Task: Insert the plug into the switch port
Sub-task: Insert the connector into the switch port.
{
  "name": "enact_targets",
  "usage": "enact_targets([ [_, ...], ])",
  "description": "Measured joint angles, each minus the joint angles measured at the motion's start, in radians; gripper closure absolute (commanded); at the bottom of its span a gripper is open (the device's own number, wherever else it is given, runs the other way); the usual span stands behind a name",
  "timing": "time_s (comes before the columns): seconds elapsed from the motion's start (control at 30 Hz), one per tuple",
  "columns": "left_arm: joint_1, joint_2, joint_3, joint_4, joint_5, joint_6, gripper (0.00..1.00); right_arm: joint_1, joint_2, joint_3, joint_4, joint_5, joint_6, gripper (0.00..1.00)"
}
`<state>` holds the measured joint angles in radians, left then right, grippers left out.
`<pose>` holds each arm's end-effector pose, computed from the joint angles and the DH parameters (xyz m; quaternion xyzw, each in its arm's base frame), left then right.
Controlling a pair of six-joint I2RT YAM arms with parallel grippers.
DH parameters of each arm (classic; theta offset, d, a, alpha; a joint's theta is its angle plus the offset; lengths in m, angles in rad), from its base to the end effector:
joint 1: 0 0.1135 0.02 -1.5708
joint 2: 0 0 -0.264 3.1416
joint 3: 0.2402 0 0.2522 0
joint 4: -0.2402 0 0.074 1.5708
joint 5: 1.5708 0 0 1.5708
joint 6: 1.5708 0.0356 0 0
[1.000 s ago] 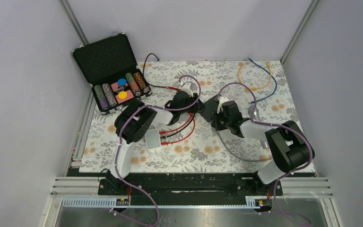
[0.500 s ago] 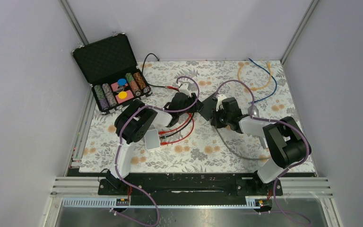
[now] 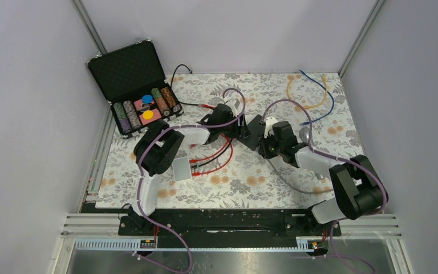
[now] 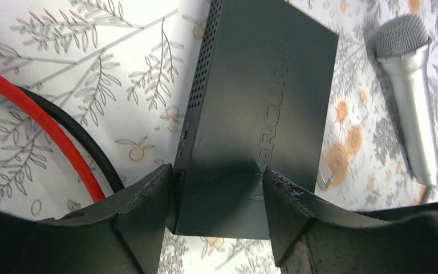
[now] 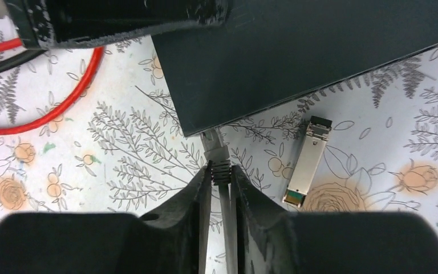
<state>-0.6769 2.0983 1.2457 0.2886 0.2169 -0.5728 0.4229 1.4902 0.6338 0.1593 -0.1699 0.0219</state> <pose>0.3469 -0.2886 0.1385 0.0975 0.8669 -0.3574 0.3335 0.2603 0.1238 0.1609 -0.2150 0.8776 0.1680 0.3942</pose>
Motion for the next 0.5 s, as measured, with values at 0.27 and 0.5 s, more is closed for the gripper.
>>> enact_targets([
  [0.27, 0.039, -0.019, 0.13, -0.261, 0.177, -0.011, 0.33, 0.003, -0.176, 0.051, -0.041, 0.003, 0.016, 0.38],
  [0.5, 0.068, -0.169, 0.171, -0.355, 0.208, 0.003, 0.32, -0.035, -0.321, 0.164, -0.195, 0.143, 0.151, 0.38],
])
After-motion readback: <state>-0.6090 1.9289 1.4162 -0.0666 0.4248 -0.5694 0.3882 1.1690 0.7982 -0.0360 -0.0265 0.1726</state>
